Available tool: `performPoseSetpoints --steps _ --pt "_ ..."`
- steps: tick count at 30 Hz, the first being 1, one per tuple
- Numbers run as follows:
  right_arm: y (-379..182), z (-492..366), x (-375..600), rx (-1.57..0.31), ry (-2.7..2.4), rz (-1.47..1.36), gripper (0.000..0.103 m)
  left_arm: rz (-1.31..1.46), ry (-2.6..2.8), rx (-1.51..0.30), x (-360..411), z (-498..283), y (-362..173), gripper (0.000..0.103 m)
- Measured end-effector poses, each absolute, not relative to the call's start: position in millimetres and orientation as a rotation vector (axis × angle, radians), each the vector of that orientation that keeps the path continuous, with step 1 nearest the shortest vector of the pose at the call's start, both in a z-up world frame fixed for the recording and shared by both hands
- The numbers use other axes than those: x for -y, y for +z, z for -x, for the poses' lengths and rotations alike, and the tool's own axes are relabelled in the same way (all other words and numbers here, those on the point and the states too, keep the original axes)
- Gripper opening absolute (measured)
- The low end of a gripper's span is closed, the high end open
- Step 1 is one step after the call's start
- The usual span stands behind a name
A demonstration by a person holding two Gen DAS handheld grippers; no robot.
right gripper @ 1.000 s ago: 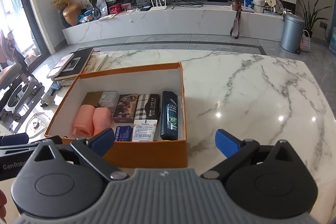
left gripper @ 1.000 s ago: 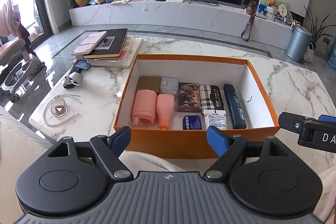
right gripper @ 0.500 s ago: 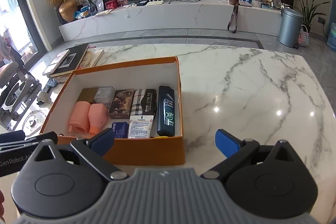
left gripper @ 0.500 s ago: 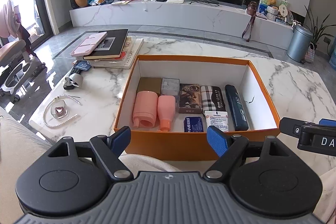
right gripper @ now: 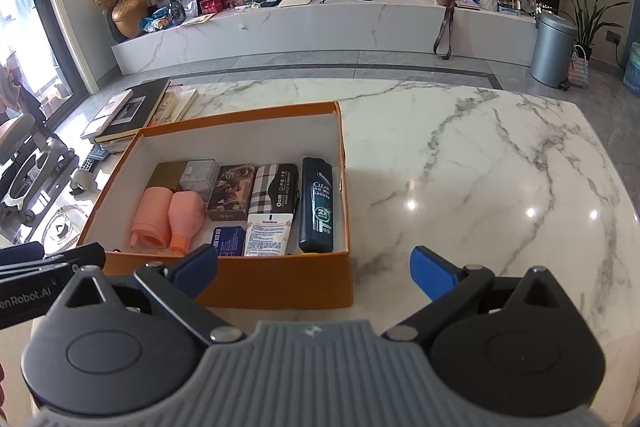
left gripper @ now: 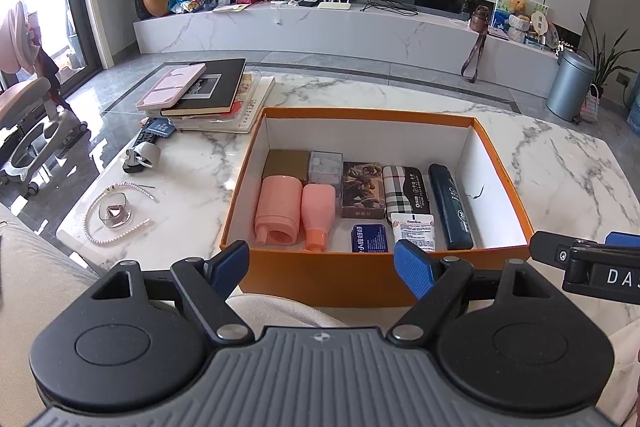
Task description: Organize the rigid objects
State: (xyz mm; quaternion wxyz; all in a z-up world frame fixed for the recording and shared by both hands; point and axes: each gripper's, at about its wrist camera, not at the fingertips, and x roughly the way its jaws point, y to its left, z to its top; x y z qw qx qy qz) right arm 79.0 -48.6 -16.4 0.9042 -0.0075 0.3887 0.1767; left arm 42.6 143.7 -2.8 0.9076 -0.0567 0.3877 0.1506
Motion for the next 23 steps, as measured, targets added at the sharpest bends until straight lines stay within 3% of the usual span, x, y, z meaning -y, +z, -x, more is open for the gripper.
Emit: performPoseSetpoints --steps 23 --pt "-18.2 -76.8 48.8 -0.82 0.364 0.016 0.101 0.105 0.32 -0.779 -144.9 -39.4 2.2 0.096"
